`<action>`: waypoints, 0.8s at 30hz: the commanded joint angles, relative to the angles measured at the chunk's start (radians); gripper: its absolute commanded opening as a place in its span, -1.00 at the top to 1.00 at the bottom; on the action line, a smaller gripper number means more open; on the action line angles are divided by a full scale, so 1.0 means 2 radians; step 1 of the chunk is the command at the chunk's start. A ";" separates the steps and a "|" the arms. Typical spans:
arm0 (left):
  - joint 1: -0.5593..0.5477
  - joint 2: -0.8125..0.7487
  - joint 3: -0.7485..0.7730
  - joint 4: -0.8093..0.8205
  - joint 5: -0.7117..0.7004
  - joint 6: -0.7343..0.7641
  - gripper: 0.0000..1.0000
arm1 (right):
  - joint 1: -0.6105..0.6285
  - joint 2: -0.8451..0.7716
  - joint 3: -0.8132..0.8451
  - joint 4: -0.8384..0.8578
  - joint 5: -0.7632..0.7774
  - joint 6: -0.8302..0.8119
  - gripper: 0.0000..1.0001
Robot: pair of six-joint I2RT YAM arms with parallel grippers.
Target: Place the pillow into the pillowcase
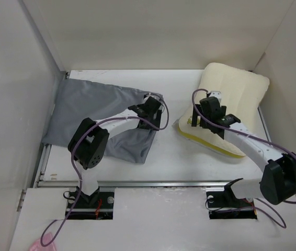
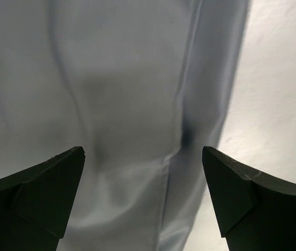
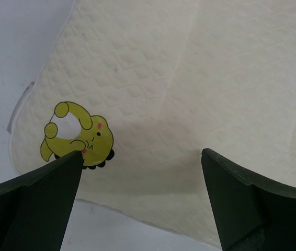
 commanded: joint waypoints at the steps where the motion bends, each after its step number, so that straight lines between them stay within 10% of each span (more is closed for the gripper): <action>1: -0.003 -0.028 -0.037 -0.026 0.026 0.018 -0.89 | -0.015 -0.007 0.004 0.003 0.017 0.021 -1.00; 13: -0.038 -0.026 -0.071 -0.085 -0.059 -0.040 -0.43 | -0.031 -0.002 -0.007 -0.002 0.017 0.026 -1.00; 24: -0.011 -0.004 -0.014 -0.121 -0.129 -0.067 0.80 | -0.031 0.009 -0.017 -0.006 0.017 0.030 -1.00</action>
